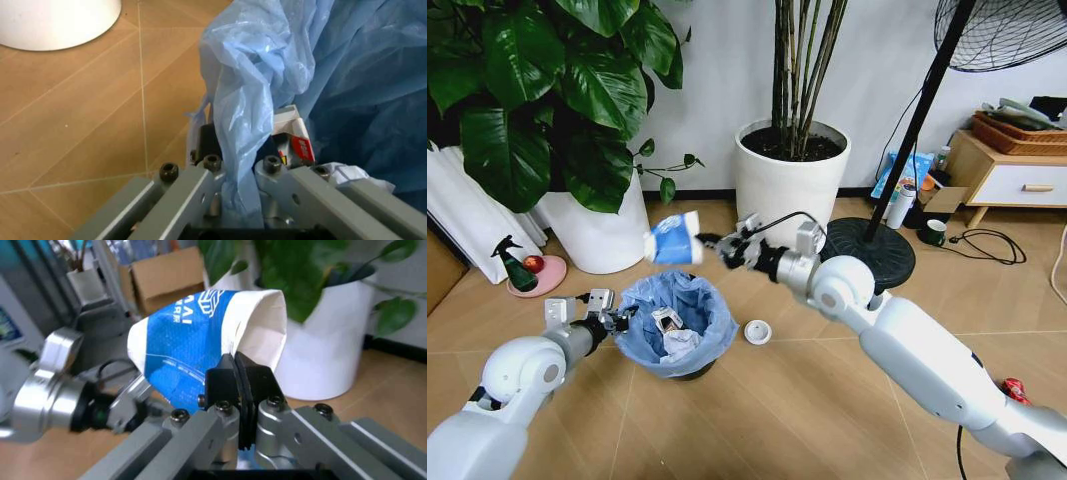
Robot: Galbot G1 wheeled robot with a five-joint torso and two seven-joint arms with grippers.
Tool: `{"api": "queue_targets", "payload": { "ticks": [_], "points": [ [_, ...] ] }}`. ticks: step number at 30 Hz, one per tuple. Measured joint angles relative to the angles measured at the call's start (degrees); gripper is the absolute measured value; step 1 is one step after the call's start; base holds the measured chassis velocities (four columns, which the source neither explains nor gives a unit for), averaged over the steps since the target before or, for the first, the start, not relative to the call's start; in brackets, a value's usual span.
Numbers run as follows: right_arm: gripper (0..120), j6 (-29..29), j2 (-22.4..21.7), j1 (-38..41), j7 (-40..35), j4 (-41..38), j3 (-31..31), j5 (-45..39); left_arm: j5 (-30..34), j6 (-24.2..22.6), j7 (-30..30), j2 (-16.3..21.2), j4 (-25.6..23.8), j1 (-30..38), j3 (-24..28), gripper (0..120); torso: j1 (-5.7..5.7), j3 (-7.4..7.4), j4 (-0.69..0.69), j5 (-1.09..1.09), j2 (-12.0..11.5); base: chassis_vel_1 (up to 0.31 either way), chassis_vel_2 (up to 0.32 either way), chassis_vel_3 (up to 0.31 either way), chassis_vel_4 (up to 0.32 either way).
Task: Pick up the trash bin and place the garbage on the floor into it.
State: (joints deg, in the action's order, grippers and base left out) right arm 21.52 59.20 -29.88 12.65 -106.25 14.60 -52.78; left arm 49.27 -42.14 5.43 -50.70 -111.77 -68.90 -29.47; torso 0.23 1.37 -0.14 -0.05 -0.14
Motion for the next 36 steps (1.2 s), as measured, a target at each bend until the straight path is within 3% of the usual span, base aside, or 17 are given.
{"api": "queue_targets", "payload": {
  "ticks": [11, 18, 20, 23, 25, 36],
  "points": [
    [0, 0.2, -1.3, 0.0, 1.3, -0.7, 4.8, 3.1, 0.1, 0.0, -0.1, -0.1, 0.2, 0.7, 0.1, 0, 0.00, 0.00, 0.00, 0.00, 0.0, 0.000, 0.000, 0.000, 0.000],
    [23, -0.5, -0.8, -0.1, 0.6, -0.2, 6.5, 5.0, 0.1, 0.0, -0.2, -0.3, 0.3, 1.0, 0.3, 0, 0.00, 0.00, 0.01, 0.00, 0.0, 0.000, 0.000, 0.000, 0.000],
    [35, -0.6, -0.6, -0.2, 0.3, 0.2, 6.6, 5.2, 0.1, 0.0, -0.3, -0.2, 0.3, 1.1, 0.3, 0, 0.00, 0.00, 0.01, 0.00, 0.0, 0.000, 0.000, 0.000, 0.000],
    [41, -0.6, -0.6, -0.2, 0.2, 0.4, 6.4, 5.3, 0.1, 0.0, -0.3, -0.1, 0.3, 1.1, 0.2, 0, 0.00, 0.00, 0.01, 0.01, 0.0, 0.000, 0.000, 0.000, 0.000],
    [53, -0.7, -0.8, -0.3, -0.3, 0.5, 5.4, 5.2, 0.1, 0.0, -0.4, 0.0, 0.3, 1.1, 0.1, 0, 0.00, 0.00, 0.01, 0.00, 0.0, 0.000, 0.000, 0.000, 0.000],
    [88, -0.8, -2.6, -1.0, -2.7, 1.8, -2.4, 3.7, 0.0, 0.0, -0.4, -0.2, 0.3, 0.9, 0.1, 0, 0.00, 0.00, 0.01, 0.00, 0.0, 0.000, 0.000, 0.000, 0.000]
  ]
}}
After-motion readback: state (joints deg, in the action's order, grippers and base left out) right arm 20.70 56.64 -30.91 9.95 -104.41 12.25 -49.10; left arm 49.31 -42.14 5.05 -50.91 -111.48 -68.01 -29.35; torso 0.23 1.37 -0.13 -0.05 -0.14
